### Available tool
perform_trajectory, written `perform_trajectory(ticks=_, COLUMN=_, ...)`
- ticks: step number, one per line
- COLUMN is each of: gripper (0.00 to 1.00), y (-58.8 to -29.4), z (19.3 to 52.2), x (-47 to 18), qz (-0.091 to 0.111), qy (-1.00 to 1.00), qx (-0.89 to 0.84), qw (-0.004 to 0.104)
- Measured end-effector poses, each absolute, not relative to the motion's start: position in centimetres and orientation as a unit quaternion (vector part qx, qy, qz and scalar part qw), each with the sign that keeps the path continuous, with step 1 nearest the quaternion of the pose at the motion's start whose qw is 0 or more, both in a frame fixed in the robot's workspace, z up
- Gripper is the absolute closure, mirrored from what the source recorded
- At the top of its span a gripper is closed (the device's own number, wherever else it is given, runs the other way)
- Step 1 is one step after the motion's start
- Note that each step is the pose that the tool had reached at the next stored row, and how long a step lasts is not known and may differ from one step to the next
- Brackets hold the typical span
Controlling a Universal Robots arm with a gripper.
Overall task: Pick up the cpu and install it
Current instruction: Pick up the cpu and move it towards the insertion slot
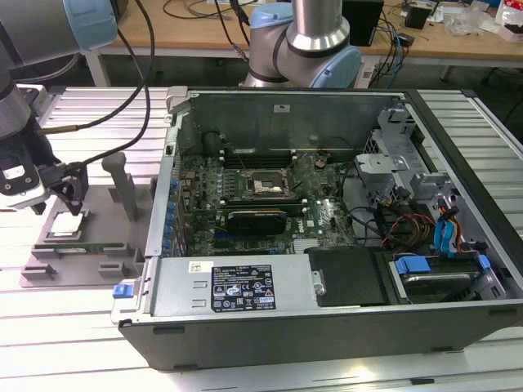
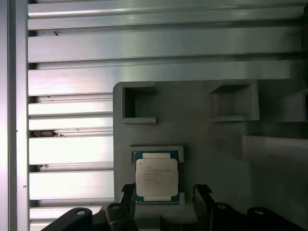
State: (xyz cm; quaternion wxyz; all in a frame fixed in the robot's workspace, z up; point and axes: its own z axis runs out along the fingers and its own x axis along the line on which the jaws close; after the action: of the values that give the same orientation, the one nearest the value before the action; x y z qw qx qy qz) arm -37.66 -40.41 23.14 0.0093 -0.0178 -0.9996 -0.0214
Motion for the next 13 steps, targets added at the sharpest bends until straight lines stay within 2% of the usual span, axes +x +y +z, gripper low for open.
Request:
perform_trajectory(ticks=4, gripper=0.40, y=-40.4, z=21.2, x=-37.8, qz=-0.021, qy=-1.000, qx=-0.016, qw=0.009)
perform_trajectory(ticks=13, gripper=0.40, y=-40.4, z=19.8, x=-38.0, qz=-0.021, qy=-1.000, qx=-0.005, qw=0.010)
